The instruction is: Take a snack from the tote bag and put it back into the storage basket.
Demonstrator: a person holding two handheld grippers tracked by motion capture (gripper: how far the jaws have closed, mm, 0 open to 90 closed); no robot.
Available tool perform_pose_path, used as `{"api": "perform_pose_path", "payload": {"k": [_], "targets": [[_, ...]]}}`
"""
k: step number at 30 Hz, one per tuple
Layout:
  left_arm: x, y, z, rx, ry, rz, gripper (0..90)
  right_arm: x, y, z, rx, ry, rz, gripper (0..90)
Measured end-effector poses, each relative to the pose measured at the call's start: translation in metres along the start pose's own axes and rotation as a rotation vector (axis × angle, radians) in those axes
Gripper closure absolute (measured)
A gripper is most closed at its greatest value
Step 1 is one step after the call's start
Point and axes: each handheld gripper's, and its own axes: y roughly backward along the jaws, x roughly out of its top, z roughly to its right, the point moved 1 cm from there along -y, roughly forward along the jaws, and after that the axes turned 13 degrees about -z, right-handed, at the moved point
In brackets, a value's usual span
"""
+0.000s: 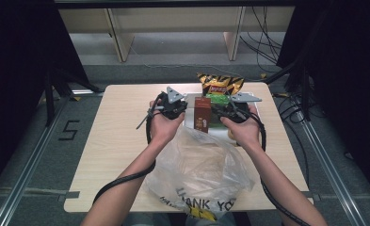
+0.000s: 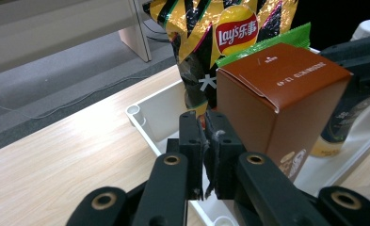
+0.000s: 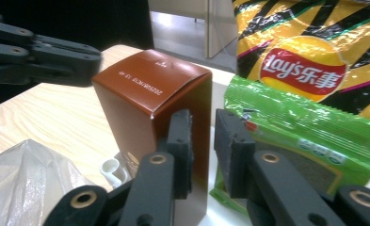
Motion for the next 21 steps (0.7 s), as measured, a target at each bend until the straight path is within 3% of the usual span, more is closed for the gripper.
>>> {"api": "perform_pose_path", "payload": {"k": [3, 4, 5, 7, 8, 10, 12, 13, 14, 15, 16, 19, 20, 21], "targets": [[0.0, 0.007, -0.003, 0.009, -0.034, 0.016, 84.2, -0.001, 0.003, 0.001, 0.0, -0.007, 0.005, 74.5], [-0.002, 0.009, -0.001, 0.004, -0.013, 0.004, 83.9, -0.001, 0.004, 0.003, -0.009, 0.021, 0.011, 74.2], [-0.002, 0.011, -0.003, 0.009, -0.037, 0.016, 83.6, -0.001, 0.005, 0.004, -0.009, 0.021, 0.002, 73.8], [-0.005, 0.016, -0.003, 0.001, -0.017, 0.008, 83.0, -0.002, 0.007, 0.004, -0.02, 0.015, 0.008, 72.8], [-0.005, 0.018, -0.005, 0.008, -0.044, 0.014, 82.6, -0.003, 0.009, 0.004, -0.017, 0.007, 0.009, 72.2], [-0.01, 0.023, -0.005, -0.002, -0.02, 0.003, 81.5, -0.004, 0.012, 0.006, -0.027, 0.014, 0.004, 71.4], [-0.013, 0.029, -0.01, 0.005, -0.062, -0.004, 80.5, -0.006, 0.016, 0.007, -0.025, 0.009, -0.001, 70.2], [-0.017, 0.032, -0.009, -0.004, -0.023, -0.005, 79.8, -0.007, 0.017, 0.006, -0.026, -0.004, 0.005, 69.7], [-0.018, 0.034, -0.012, -0.001, -0.051, 0.001, 79.2, -0.007, 0.019, 0.008, -0.017, 0.021, 0.01, 69.1], [-0.022, 0.038, -0.012, -0.004, -0.026, -0.016, 78.4, -0.009, 0.022, 0.008, -0.024, 0.034, -0.012, 68.5], [-0.023, 0.04, -0.015, -0.001, -0.06, -0.015, 77.6, -0.009, 0.022, 0.009, -0.031, 0.037, 0.013, 68.1], [-0.035, 0.051, -0.018, -0.005, -0.019, -0.027, 75.2, -0.012, 0.029, 0.009, -0.035, 0.047, 0.015, 66.3], [-0.039, 0.054, -0.019, -0.01, -0.012, -0.03, 73.3, -0.013, 0.03, 0.011, -0.052, 0.074, 0.035, 65.1], [-0.042, 0.058, -0.02, -0.013, -0.006, -0.028, 71.6, -0.015, 0.034, 0.009, -0.035, 0.064, 0.008, 64.3]]}}
